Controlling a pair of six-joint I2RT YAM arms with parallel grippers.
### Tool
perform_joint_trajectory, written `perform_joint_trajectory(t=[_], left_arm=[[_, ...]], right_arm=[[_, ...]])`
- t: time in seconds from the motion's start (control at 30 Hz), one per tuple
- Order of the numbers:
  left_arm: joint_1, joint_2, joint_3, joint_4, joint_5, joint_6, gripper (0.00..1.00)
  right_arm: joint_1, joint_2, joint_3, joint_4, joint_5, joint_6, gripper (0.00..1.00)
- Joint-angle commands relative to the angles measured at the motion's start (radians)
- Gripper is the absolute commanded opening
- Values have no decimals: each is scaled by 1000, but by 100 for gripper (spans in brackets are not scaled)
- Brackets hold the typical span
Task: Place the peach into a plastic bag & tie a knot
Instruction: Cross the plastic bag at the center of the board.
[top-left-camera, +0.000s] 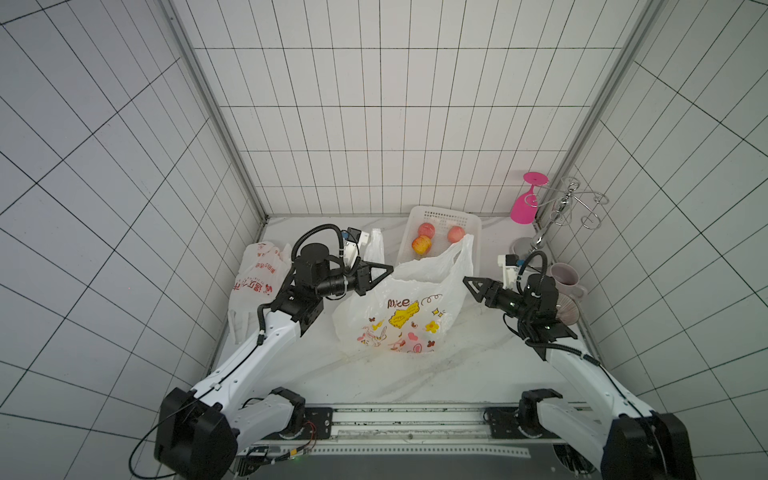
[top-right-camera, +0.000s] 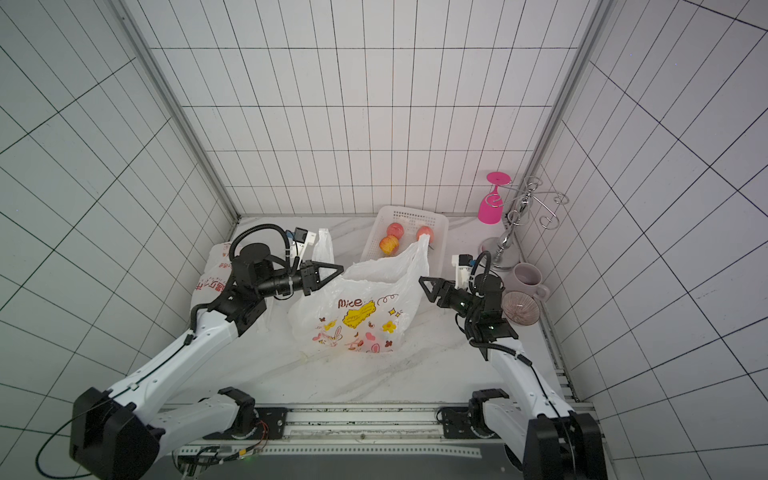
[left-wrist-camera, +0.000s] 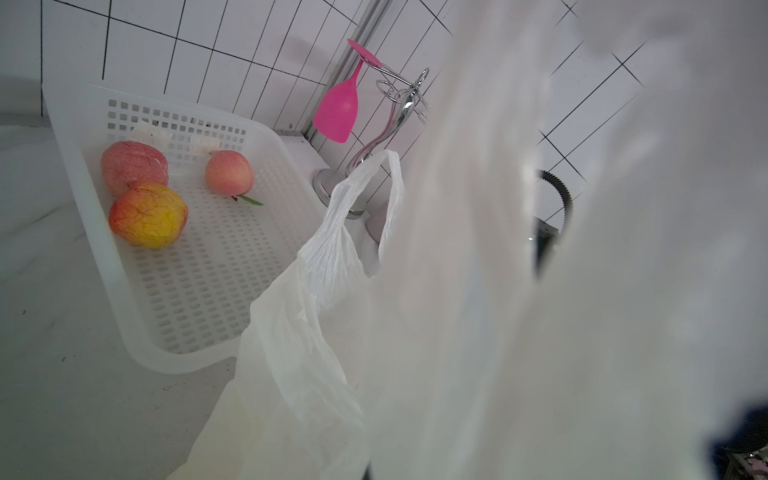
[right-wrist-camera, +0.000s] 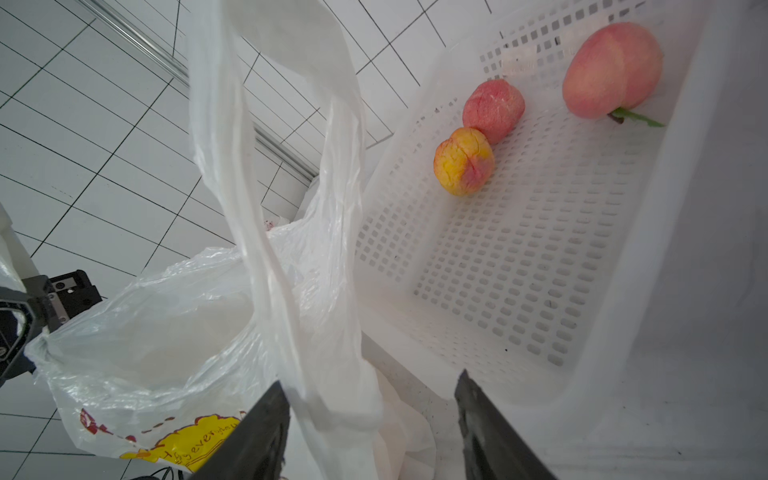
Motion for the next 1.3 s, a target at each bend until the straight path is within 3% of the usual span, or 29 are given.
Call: perform_joint_trajectory(t=[0.0, 0.2, 0.43, 0.67, 0.93, 1.07, 1.27], left_arm=[[-4, -33, -31, 48, 27, -17, 0], [-8, -46, -55, 64, 45, -22, 0], [-28, -31, -64, 81, 63, -19, 0], [-28, -23, -64, 83, 71, -15, 0], [-28, -9, -58, 84, 70, -9, 0], [-28, 0, -58, 88, 71, -7, 0], [-28, 1, -58, 90, 65, -8, 0]], right_arm=[[-8, 96, 16, 172, -74, 43, 68], [14, 279, 51, 433, -158, 142, 72], [70, 465, 176, 541, -235, 133, 74], [94, 703, 290, 893, -326, 351, 76], [146, 827, 418, 931, -355, 392, 79], [168, 881, 488, 986, -390, 454, 75], [198, 898, 521, 960, -400, 453, 60]])
